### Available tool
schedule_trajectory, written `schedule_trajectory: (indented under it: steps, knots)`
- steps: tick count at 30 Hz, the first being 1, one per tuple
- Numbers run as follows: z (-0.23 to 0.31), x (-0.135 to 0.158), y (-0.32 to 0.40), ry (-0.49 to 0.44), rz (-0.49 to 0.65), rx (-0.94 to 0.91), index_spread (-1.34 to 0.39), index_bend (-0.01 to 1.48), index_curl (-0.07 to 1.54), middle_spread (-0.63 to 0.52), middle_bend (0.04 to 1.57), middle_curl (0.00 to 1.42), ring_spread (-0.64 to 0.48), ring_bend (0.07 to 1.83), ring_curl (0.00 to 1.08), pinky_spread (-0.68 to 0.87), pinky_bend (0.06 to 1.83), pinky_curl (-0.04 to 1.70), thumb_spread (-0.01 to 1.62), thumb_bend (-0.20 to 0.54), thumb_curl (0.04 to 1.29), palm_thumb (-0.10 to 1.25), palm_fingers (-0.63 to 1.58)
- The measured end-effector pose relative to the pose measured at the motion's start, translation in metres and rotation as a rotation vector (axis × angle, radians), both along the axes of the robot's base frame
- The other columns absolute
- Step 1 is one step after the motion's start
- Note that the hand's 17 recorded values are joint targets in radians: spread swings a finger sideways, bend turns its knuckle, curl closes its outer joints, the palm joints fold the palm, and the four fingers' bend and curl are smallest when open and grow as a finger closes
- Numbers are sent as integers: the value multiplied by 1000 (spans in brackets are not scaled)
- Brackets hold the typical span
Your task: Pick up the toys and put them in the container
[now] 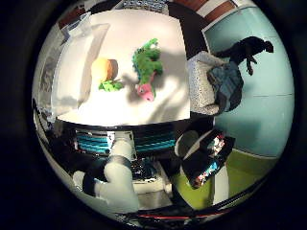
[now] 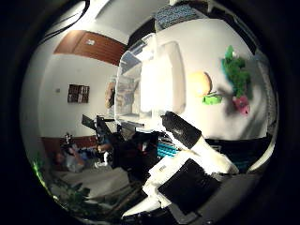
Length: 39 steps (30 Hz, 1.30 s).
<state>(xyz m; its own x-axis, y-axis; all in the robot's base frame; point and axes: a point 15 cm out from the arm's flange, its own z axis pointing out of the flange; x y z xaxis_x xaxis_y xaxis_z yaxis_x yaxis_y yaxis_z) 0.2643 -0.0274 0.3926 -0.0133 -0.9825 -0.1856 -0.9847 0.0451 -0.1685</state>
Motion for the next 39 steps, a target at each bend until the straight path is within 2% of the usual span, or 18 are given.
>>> schedule_trajectory:
  steps: [5,12,16,28,33,39]
  knots:
    - [9,17,-9,-57,-42,-12,-332,160,269,-50,340,331,148,576,197,463,465,216,1149,-20,348,628,354]
    - [5,36,-32,-41,-121,6,-307,169,271,-53,369,336,134,618,188,459,464,206,1163,-26,334,554,383]
    - [-1,55,-60,-88,-201,-6,-300,173,284,-65,373,335,117,645,183,459,439,197,1165,-21,326,533,407]
    - [-66,77,-99,19,-301,30,-200,152,261,69,312,325,195,616,162,461,574,235,1160,-21,312,499,220]
    - [-109,81,-105,70,-319,46,-183,158,267,145,282,318,232,570,159,464,597,242,1160,-20,306,484,168]
    - [-151,89,-113,109,-338,50,-180,156,270,173,275,319,244,544,168,462,590,243,1152,-21,302,477,161]
